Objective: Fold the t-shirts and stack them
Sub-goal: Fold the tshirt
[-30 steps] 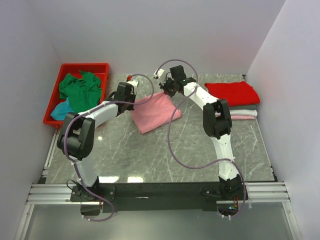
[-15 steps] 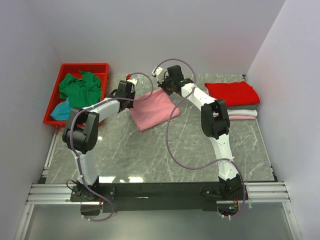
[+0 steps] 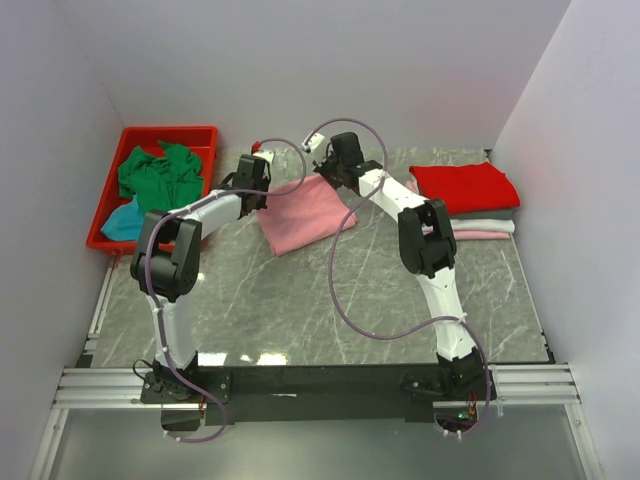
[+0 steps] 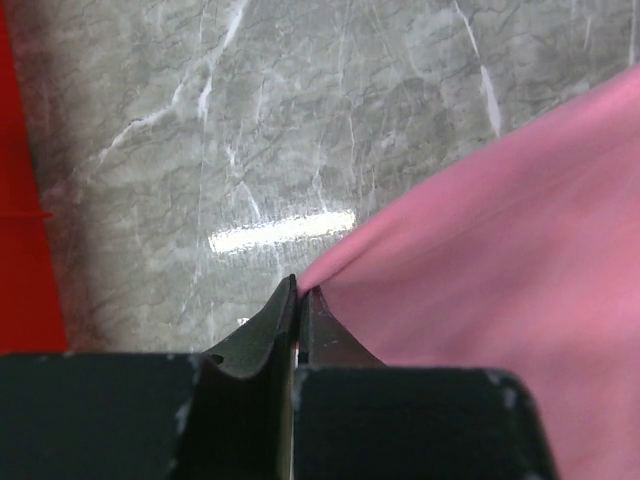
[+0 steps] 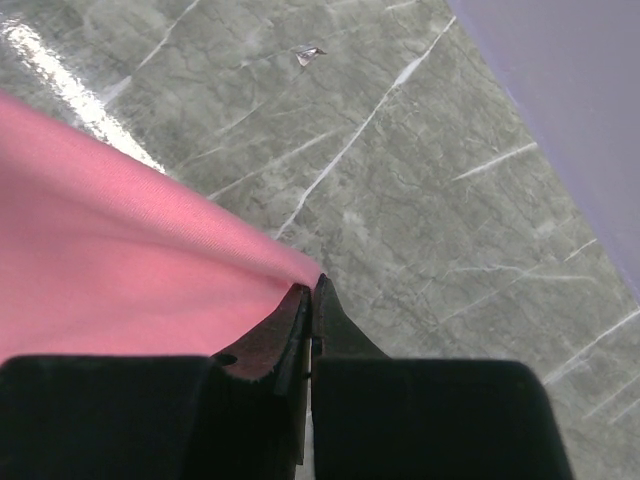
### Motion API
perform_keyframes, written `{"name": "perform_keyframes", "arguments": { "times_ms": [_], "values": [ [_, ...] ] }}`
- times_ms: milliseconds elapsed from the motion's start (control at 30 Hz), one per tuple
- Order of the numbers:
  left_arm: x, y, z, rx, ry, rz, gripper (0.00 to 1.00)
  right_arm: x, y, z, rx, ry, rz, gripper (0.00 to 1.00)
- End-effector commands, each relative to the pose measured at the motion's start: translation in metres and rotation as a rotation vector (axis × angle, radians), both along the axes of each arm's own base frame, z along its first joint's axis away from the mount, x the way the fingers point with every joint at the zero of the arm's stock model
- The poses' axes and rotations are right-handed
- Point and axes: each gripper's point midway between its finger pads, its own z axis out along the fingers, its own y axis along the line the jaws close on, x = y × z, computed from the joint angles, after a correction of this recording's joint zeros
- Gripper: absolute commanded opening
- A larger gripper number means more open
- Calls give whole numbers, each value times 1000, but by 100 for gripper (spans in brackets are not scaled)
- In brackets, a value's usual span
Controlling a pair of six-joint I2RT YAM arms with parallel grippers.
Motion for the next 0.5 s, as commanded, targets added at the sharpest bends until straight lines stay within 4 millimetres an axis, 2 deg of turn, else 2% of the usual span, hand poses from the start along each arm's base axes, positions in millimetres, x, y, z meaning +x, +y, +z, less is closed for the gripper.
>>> {"name": "perform_keyframes", "arguments": {
  "times_ms": [0, 200, 233, 267, 300, 333, 367, 400, 433, 467],
  "values": [
    [13, 7, 12, 13, -39, 34, 0, 18, 5, 21, 25, -86, -34, 0],
    [23, 13, 9, 30, -34, 72, 1, 28, 6, 25, 12, -132, -81, 1],
    [24, 15, 4, 26, -24, 101, 11, 30, 6, 28, 17, -139, -100, 18],
    [31, 18, 15, 16, -49, 136, 23, 34, 2, 35, 40, -149, -157, 27],
    [33, 30, 22, 22, -65, 196, 36, 38, -2, 44, 61, -164, -185, 36],
    [36, 34, 40, -30, -106, 264, 59, 38, -4, 49, 77, -163, -201, 49],
    [37, 38, 53, -64, -135, 297, 69, 38, -12, 66, 125, -160, -217, 54],
    [38, 40, 65, -131, -147, 296, 79, 35, -17, 70, 140, -138, -222, 58],
    [35, 39, 96, -216, -196, 300, 92, 30, -20, 75, 168, -116, -210, 66],
    [29, 40, 101, -257, -197, 292, 96, 23, -27, 89, 203, -96, -212, 68]
  ]
}}
